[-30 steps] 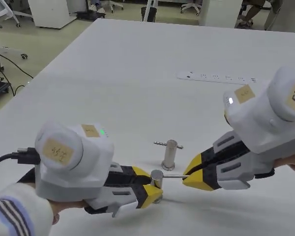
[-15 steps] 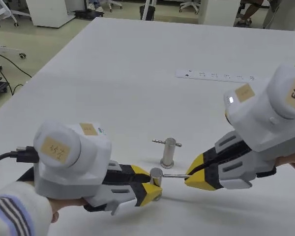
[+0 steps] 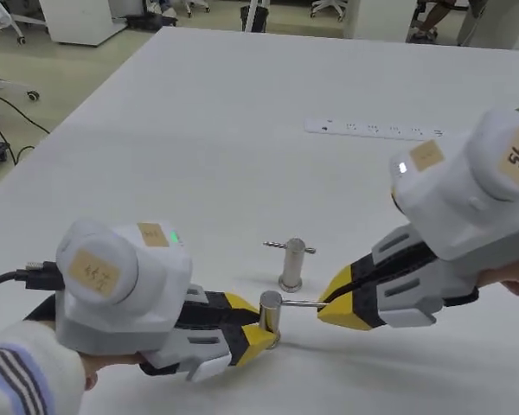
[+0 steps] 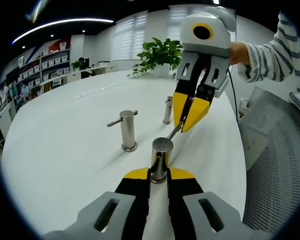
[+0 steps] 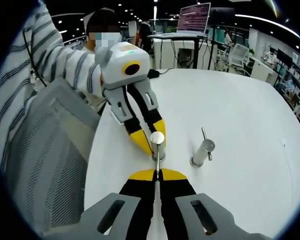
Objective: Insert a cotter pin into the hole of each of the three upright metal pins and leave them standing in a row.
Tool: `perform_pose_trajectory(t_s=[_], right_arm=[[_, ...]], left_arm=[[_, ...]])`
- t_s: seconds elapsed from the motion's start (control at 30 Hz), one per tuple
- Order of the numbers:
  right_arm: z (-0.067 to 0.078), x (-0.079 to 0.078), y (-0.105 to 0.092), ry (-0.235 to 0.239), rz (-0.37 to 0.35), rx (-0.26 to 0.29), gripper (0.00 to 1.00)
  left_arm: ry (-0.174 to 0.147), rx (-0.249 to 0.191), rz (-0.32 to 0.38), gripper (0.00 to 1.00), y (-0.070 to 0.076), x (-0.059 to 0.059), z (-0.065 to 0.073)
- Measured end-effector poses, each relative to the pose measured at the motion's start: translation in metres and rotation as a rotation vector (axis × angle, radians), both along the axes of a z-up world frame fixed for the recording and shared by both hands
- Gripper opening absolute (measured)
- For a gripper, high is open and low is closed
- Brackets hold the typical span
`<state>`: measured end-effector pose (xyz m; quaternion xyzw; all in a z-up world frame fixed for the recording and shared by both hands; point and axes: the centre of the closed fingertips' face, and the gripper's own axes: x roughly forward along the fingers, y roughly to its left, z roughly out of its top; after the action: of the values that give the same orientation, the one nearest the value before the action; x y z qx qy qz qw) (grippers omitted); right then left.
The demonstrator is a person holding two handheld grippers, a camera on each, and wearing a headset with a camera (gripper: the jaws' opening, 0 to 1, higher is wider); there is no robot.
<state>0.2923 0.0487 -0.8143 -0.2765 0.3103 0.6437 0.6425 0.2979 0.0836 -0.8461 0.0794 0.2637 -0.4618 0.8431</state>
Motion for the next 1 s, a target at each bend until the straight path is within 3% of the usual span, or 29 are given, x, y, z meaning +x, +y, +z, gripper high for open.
perform_pose_trajectory(t_s=[0.6,0.8,1.0], right_arm=[[0.002,-0.002,0.002,-0.017,0.047,-0.029,0.04],[-0.002,-0.003,0.004,0.000,0.029,-0.023,0.04],[-0.009,-0.004,0.020,0.030,0.002,0.008,0.04]], left_arm=[[-0.036,0.010,-0.022,0.11,0.000,-0.001,0.005],[-0.039,0.017,-0.025,0.11,0.000,-0.001,0.005],[-0.039,0.011,-0.017,0.11,-0.001,-0.001,0.005]])
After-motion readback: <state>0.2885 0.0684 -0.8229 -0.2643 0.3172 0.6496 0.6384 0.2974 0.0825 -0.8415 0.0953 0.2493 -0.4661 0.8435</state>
